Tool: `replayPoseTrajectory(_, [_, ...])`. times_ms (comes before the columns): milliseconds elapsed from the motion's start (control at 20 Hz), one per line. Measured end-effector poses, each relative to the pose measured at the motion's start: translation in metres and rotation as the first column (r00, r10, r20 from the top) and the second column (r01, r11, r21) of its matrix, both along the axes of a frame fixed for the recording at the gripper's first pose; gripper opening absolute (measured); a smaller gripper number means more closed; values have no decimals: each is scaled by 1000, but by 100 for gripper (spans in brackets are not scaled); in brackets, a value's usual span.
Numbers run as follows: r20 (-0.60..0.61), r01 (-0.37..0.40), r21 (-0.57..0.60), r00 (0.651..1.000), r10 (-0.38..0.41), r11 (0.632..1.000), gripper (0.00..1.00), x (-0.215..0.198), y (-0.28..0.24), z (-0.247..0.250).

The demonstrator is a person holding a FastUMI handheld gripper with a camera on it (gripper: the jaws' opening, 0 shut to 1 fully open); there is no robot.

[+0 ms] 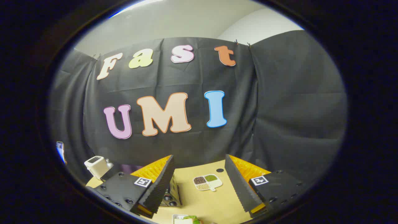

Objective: Open the toaster oven, put the food inside, and close the toaster oven door.

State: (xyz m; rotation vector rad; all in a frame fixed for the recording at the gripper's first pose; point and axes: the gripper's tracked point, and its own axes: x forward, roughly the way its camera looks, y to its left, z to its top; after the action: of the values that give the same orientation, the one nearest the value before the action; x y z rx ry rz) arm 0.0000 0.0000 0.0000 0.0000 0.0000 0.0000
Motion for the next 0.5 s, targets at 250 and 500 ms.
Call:
replayPoseTrajectory(250, [16,57,-11,998,-57,998,96,-28,24,19])
replayPoseTrajectory(500, [35,61,-11,998,-60,998,96,-35,40,40])
